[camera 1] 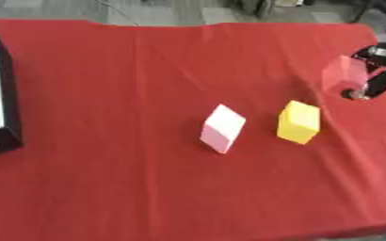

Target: Pick up the objects with one hand, pass them to the other hand, and then place them into the box on the other side of the table.

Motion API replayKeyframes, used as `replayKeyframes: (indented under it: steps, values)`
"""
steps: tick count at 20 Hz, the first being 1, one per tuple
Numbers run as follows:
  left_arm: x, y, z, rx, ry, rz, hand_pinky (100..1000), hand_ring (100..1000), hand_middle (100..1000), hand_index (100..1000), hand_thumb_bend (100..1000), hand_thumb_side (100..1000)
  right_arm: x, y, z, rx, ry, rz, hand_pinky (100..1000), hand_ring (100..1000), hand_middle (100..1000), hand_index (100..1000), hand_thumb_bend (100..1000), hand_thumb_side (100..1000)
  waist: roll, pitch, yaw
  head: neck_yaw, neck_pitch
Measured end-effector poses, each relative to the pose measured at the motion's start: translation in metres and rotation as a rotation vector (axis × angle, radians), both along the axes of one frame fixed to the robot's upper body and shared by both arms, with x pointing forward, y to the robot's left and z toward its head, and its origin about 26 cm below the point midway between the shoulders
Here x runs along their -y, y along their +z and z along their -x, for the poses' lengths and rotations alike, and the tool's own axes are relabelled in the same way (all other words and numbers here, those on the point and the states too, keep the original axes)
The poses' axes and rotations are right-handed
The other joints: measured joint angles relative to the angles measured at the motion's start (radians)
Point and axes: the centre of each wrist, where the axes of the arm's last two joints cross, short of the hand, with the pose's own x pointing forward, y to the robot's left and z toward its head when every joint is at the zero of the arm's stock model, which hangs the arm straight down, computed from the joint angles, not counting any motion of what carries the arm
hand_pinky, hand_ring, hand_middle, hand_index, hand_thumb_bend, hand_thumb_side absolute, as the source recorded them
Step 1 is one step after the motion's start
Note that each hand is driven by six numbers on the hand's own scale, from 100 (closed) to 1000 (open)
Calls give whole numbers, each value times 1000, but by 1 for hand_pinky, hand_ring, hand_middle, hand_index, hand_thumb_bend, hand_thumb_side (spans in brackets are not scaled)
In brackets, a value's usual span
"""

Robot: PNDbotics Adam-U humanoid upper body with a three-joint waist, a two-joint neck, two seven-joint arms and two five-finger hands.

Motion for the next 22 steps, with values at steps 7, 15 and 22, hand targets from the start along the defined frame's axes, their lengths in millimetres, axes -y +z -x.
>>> replayKeyframes:
  steps: [7,15,22]
  values:
    - [0,1,0,5,-3,-1,819,646,820,821,305,823,-32,4,0,95,83,-78,793,612,522,571,100,100,1,0,7,5,-2]
    - [3,9,-2,26,-24,-16,817,641,812,815,301,813,-76,0,2,175,135,-168,790,585,517,566,100,100,4,0,18,18,-10]
    - [6,28,-2,57,-54,-98,793,618,797,804,300,788,-124,-2,1,235,186,-225,789,558,510,558,100,100,15,0,31,27,-15]
